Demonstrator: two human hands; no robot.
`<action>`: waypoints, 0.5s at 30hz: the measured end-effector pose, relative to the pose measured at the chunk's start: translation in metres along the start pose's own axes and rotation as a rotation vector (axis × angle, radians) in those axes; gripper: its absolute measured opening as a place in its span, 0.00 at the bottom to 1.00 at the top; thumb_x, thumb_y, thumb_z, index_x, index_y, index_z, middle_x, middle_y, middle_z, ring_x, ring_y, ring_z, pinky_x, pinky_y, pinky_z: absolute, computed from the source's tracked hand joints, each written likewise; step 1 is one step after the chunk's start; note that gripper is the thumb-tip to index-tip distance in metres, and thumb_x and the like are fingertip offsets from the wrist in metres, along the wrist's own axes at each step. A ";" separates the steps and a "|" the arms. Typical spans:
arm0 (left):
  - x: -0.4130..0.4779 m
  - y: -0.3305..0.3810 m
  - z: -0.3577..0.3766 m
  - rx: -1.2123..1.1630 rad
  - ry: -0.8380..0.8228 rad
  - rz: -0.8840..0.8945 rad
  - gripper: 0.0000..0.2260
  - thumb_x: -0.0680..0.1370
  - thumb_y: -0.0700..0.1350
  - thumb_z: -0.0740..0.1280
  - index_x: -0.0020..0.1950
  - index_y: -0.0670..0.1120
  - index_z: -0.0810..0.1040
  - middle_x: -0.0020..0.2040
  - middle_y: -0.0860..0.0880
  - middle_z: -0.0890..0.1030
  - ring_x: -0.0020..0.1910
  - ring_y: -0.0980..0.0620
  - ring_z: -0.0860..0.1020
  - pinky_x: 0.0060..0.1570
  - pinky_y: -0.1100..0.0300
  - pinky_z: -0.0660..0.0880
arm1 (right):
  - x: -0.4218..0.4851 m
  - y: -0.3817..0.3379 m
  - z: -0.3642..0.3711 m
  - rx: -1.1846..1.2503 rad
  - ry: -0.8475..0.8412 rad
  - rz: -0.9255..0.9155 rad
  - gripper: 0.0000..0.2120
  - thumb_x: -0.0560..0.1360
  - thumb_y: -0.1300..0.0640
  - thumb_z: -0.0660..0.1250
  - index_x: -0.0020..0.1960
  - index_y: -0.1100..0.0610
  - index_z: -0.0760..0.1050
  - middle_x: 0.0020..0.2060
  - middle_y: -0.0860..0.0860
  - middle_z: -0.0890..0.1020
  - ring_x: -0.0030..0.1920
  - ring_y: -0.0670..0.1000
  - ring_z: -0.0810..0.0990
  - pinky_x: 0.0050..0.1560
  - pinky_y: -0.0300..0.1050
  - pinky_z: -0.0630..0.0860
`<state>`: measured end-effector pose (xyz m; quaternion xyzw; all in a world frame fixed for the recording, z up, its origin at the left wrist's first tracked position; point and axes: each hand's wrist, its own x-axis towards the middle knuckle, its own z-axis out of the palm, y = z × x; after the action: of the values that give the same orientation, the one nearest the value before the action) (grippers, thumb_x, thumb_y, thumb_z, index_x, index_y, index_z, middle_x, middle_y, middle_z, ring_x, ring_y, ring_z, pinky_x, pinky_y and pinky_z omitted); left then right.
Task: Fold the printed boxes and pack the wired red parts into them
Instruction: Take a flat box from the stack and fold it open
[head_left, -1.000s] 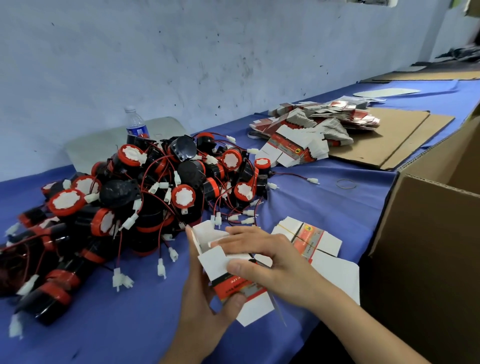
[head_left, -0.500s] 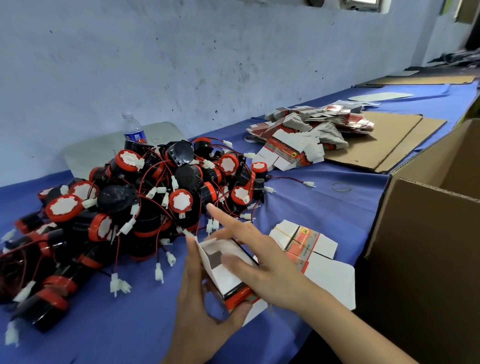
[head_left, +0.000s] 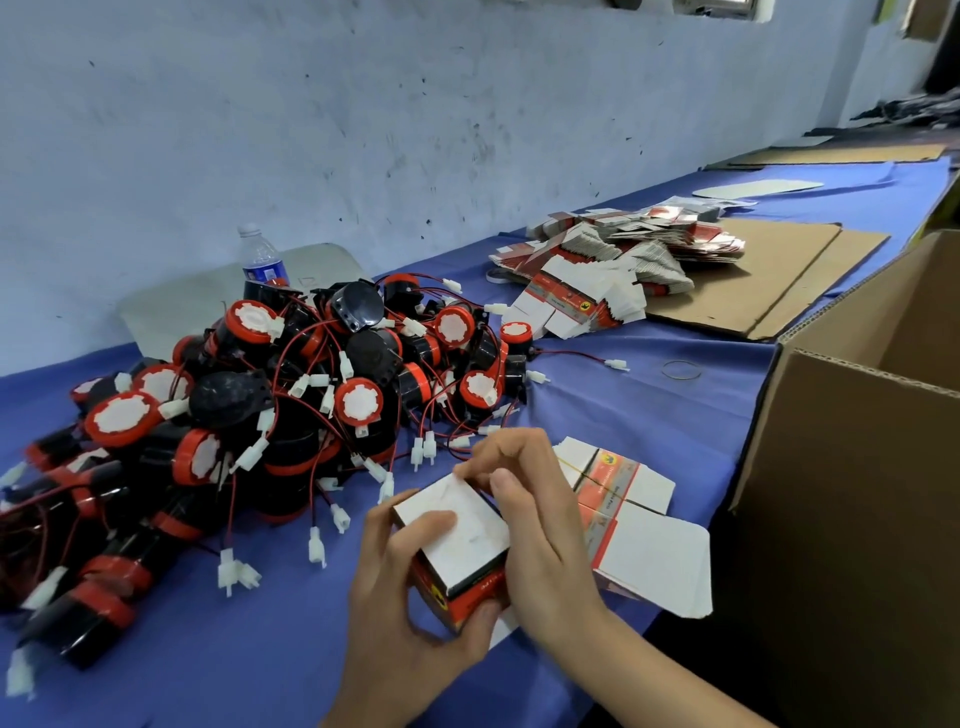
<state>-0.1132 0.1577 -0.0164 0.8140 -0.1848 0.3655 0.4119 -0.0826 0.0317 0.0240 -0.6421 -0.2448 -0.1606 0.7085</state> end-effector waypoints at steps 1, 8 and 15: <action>0.001 0.001 0.000 -0.004 0.009 -0.009 0.28 0.63 0.51 0.72 0.61 0.57 0.68 0.63 0.47 0.69 0.64 0.58 0.71 0.42 0.53 0.81 | 0.001 0.000 0.000 -0.011 -0.001 -0.002 0.10 0.77 0.54 0.54 0.47 0.56 0.72 0.47 0.49 0.76 0.53 0.52 0.75 0.53 0.46 0.73; 0.001 0.002 -0.001 0.033 0.026 -0.001 0.23 0.62 0.53 0.71 0.54 0.52 0.70 0.62 0.46 0.69 0.63 0.62 0.70 0.42 0.63 0.79 | -0.004 0.005 -0.002 0.053 -0.079 0.161 0.13 0.79 0.54 0.54 0.51 0.53 0.77 0.50 0.47 0.81 0.51 0.53 0.79 0.52 0.52 0.75; 0.002 0.001 -0.001 0.050 0.004 0.019 0.23 0.62 0.53 0.71 0.53 0.50 0.69 0.61 0.47 0.68 0.63 0.62 0.70 0.45 0.71 0.76 | -0.003 0.005 -0.003 0.042 -0.085 0.155 0.14 0.79 0.56 0.53 0.51 0.54 0.78 0.51 0.46 0.81 0.56 0.52 0.78 0.58 0.52 0.73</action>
<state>-0.1129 0.1580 -0.0134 0.8215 -0.1828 0.3753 0.3883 -0.0825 0.0291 0.0182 -0.6505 -0.2274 -0.0729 0.7210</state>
